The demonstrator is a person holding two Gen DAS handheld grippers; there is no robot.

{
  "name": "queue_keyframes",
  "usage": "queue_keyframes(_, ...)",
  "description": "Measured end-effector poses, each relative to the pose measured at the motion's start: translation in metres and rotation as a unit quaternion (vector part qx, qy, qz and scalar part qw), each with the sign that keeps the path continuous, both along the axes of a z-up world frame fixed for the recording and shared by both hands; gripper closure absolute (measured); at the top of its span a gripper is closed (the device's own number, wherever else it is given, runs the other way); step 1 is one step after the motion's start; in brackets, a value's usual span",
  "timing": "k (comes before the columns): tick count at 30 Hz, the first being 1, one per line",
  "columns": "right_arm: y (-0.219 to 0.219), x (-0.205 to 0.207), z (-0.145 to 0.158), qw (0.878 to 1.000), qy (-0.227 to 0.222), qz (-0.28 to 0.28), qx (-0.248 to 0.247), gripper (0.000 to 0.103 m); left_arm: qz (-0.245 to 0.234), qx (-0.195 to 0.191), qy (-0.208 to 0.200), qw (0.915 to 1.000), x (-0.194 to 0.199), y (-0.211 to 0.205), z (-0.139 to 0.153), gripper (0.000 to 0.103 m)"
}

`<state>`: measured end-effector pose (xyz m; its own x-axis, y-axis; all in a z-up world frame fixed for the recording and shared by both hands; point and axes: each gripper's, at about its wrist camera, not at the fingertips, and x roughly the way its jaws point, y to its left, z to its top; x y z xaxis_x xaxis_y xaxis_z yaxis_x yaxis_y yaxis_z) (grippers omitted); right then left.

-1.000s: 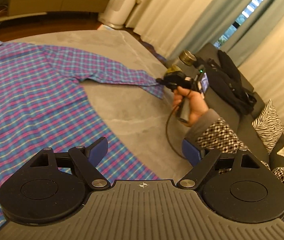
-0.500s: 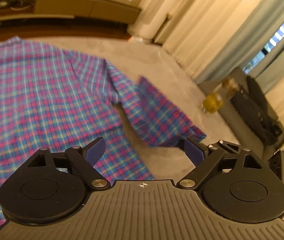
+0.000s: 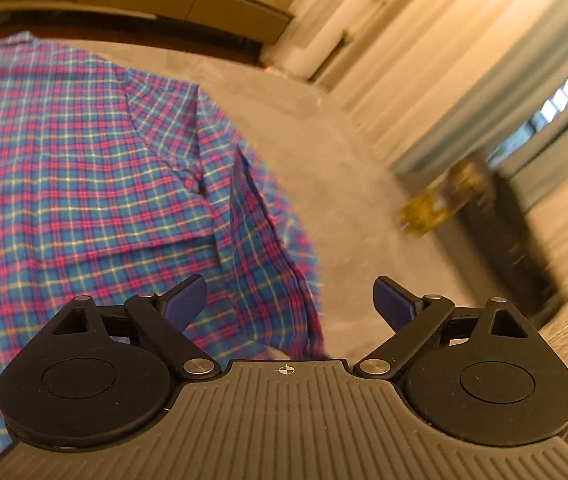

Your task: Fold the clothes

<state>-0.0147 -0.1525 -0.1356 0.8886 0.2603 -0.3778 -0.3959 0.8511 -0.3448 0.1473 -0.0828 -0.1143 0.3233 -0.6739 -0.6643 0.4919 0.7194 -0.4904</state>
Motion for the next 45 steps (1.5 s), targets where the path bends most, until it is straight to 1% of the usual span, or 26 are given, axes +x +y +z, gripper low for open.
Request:
queue_keyframes(1, 0.002, -0.001, 0.000, 1.000, 0.002, 0.002, 0.001, 0.101, 0.009, 0.032, -0.011, 0.9994, 0.000, -0.004, -0.004, 0.067)
queue_keyframes(2, 0.003, -0.003, -0.001, 1.000, 0.004, 0.002, 0.003, 0.101, 0.027, 0.051, -0.012, 0.9982, 0.001, -0.005, -0.009, 0.103)
queue_keyframes(3, 0.003, -0.005, -0.001, 1.000, 0.005, 0.000, 0.004, 0.100, 0.046, 0.070, -0.012, 0.9964, 0.003, -0.005, -0.013, 0.103)
queue_keyframes(4, 0.002, -0.007, -0.001, 1.000, 0.007, -0.003, 0.007, 0.100, 0.070, 0.058, -0.018, 0.9957, 0.002, 0.003, -0.014, 0.103)
queue_keyframes(5, -0.001, -0.011, 0.001, 1.000, 0.008, -0.009, 0.017, 0.091, 0.087, 0.039, -0.037, 0.9947, -0.002, 0.014, -0.008, 0.103)
queue_keyframes(6, -0.007, -0.016, 0.004, 0.999, 0.016, -0.014, 0.030, 0.074, 0.104, 0.019, -0.056, 0.9928, -0.007, 0.025, -0.002, 0.103)
queue_keyframes(8, -0.023, -0.026, 0.010, 0.996, 0.049, -0.032, 0.074, 0.051, 0.133, -0.028, -0.057, 0.9891, -0.009, 0.054, 0.008, 0.103)
queue_keyframes(9, -0.035, -0.029, 0.011, 0.992, 0.069, -0.045, 0.100, 0.048, 0.146, -0.029, -0.060, 0.9870, -0.006, 0.067, 0.011, 0.103)
queue_keyframes(10, -0.046, -0.035, 0.009, 0.984, 0.102, -0.066, 0.133, 0.048, 0.159, -0.029, -0.063, 0.9848, -0.003, 0.079, 0.015, 0.103)
queue_keyframes(12, -0.068, -0.045, 0.003, 0.960, 0.167, -0.108, 0.200, 0.047, 0.185, -0.031, -0.070, 0.9798, 0.002, 0.104, 0.022, 0.103)
queue_keyframes(14, -0.084, -0.063, -0.009, 0.936, 0.212, -0.137, 0.247, 0.047, 0.205, -0.032, -0.068, 0.9760, 0.015, 0.122, 0.025, 0.103)
queue_keyframes(15, -0.089, -0.074, -0.015, 0.931, 0.221, -0.148, 0.251, 0.047, 0.215, -0.033, -0.071, 0.9736, 0.022, 0.130, 0.028, 0.103)
queue_keyframes(17, -0.088, -0.096, -0.021, 0.927, 0.232, -0.171, 0.238, 0.045, 0.226, -0.032, -0.086, 0.9697, 0.036, 0.139, 0.035, 0.103)
queue_keyframes(20, -0.076, -0.118, -0.023, 0.932, 0.227, -0.182, 0.218, 0.043, 0.245, -0.038, -0.124, 0.9607, 0.048, 0.146, 0.054, 0.103)
queue_keyframes(22, -0.060, -0.122, -0.023, 0.941, 0.221, -0.173, 0.187, 0.042, 0.261, -0.050, -0.149, 0.9524, 0.054, 0.149, 0.065, 0.103)
queue_keyframes(23, -0.052, -0.123, -0.023, 0.946, 0.217, -0.169, 0.171, 0.046, 0.267, -0.055, -0.154, 0.9497, 0.055, 0.152, 0.070, 0.103)
queue_keyframes(24, -0.044, -0.125, -0.023, 0.950, 0.214, -0.165, 0.155, 0.061, 0.273, -0.060, -0.158, 0.9469, 0.056, 0.154, 0.075, 0.103)
queue_keyframes(25, -0.036, -0.126, -0.023, 0.954, 0.211, -0.161, 0.139, 0.070, 0.280, -0.058, -0.161, 0.9447, 0.057, 0.156, 0.077, 0.103)
queue_keyframes(27, -0.023, -0.124, -0.021, 0.957, 0.210, -0.156, 0.123, 0.101, 0.284, -0.049, -0.167, 0.9428, 0.061, 0.160, 0.083, 0.103)
queue_keyframes(29, -0.014, -0.119, -0.017, 0.958, 0.206, -0.164, 0.112, 0.101, 0.286, -0.032, -0.177, 0.9412, 0.066, 0.165, 0.093, 0.103)
queue_keyframes(32, 0.001, -0.124, 0.002, 0.966, 0.176, -0.154, 0.108, 0.101, 0.287, -0.018, -0.200, 0.9368, 0.078, 0.174, 0.117, 0.103)
queue_keyframes(35, 0.024, -0.129, 0.026, 0.976, 0.146, -0.125, 0.104, 0.101, 0.290, -0.014, -0.220, 0.9312, 0.084, 0.189, 0.143, 0.103)
queue_keyframes(39, 0.068, -0.126, 0.034, 0.986, 0.132, -0.063, 0.077, 0.101, 0.332, 0.008, -0.231, 0.9147, 0.095, 0.222, 0.165, 0.103)
queue_keyframes(42, 0.098, -0.117, 0.022, 0.987, 0.150, -0.021, 0.058, 0.100, 0.367, 0.017, -0.218, 0.9043, 0.104, 0.255, 0.160, 0.103)
queue_keyframes(43, 0.105, -0.113, 0.016, 0.985, 0.161, -0.012, 0.053, 0.099, 0.360, 0.022, -0.206, 0.9097, 0.110, 0.262, 0.153, 0.103)
queue_keyframes(45, 0.115, -0.106, 0.006, 0.981, 0.186, 0.004, 0.051, 0.089, 0.345, 0.038, -0.180, 0.9204, 0.122, 0.272, 0.136, 0.103)
